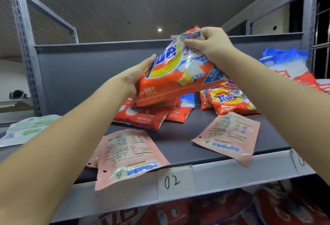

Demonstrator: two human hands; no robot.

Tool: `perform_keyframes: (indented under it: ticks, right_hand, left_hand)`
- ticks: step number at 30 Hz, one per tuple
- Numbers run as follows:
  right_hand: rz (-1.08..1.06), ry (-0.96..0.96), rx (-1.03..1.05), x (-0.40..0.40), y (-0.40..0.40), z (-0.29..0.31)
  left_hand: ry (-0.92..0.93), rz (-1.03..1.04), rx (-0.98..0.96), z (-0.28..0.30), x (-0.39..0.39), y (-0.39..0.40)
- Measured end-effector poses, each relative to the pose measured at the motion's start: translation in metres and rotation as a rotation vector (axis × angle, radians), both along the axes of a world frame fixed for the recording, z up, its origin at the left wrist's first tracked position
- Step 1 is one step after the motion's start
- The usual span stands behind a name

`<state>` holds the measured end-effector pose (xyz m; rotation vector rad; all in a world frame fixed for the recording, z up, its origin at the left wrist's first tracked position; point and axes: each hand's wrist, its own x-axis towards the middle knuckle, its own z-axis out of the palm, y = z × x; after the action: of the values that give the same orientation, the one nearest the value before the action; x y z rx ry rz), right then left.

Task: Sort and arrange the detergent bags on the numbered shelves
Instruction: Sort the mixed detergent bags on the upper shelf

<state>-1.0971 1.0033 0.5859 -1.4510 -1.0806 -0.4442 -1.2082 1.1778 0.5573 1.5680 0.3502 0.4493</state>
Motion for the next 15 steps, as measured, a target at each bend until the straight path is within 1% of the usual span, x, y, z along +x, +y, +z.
perform_keyframes:
  ticks: [3, 6, 9, 12, 15]
  right_hand:
    - [-0.113, -0.052, -0.038, 0.018, -0.027, -0.005]
    - [-0.231, -0.085, -0.08, 0.047, -0.054, -0.013]
    - [-0.246, -0.004, -0.113, 0.087, -0.08, -0.028]
    - [-0.197, 0.093, -0.095, 0.126, -0.105, -0.042]
    - [-0.134, 0.245, -0.115, 0.167, -0.123, -0.053]
  left_hand:
    - [0.008, -0.032, 0.027, 0.001, 0.028, -0.019]
    - [0.023, 0.007, 0.112, -0.002, 0.056, -0.046]
    - [-0.043, 0.057, 0.179, -0.002, 0.09, -0.071]
    - [-0.112, 0.1, 0.27, 0.005, 0.124, -0.099]
    - [-0.122, 0.158, 0.344, 0.01, 0.16, -0.125]
